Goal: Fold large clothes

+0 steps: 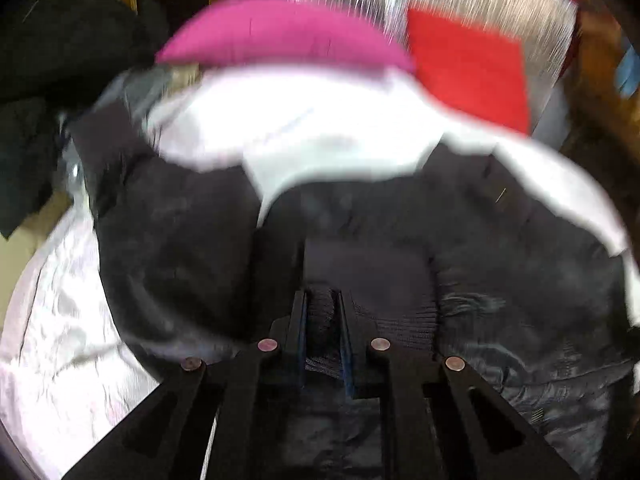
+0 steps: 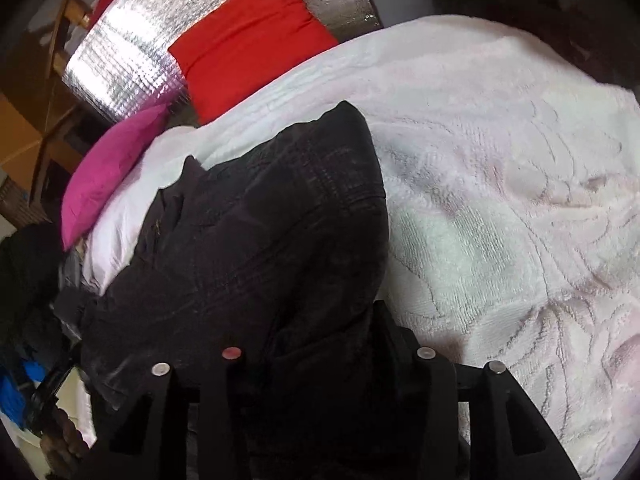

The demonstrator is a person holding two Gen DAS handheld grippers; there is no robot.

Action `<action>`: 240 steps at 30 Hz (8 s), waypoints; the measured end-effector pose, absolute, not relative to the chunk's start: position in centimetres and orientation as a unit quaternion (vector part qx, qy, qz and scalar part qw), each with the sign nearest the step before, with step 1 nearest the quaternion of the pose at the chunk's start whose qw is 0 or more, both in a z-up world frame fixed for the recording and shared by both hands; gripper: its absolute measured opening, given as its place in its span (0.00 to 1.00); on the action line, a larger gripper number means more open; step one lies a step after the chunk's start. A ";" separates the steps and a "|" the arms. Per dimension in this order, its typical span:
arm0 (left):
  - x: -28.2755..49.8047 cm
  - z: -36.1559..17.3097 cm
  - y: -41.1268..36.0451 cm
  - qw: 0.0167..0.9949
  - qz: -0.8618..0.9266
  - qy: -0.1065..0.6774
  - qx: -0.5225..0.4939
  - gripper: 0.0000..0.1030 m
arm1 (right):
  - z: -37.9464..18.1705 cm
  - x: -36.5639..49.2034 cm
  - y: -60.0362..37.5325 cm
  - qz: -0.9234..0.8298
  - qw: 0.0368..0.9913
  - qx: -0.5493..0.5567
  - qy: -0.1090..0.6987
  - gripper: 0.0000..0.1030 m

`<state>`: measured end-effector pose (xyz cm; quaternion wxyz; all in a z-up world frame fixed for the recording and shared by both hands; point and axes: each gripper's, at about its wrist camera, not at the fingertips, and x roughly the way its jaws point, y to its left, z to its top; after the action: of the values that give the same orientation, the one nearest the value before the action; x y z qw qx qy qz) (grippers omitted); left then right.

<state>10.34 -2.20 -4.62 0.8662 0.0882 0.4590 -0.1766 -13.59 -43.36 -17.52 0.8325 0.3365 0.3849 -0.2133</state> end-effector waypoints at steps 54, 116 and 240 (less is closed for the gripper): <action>7.0 20.0 -8.3 0.887 -0.292 0.316 0.165 0.08 | -10.6 -18.7 -43.9 -0.180 0.888 0.343 0.248 0.38; 6.3 -0.9 0.6 0.889 -0.199 0.410 0.039 0.64 | -11.0 -17.5 -44.3 -0.171 0.888 0.348 0.249 0.86; -15.8 -5.0 20.8 0.796 -0.337 0.489 -0.116 0.09 | -15.9 -40.0 -32.2 -0.035 0.855 0.272 0.441 0.10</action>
<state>-15.80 20.80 -4.99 0.7960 -0.1156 0.4894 -0.3368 -40.04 -32.20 -15.88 0.8545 0.2715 0.4414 -0.0348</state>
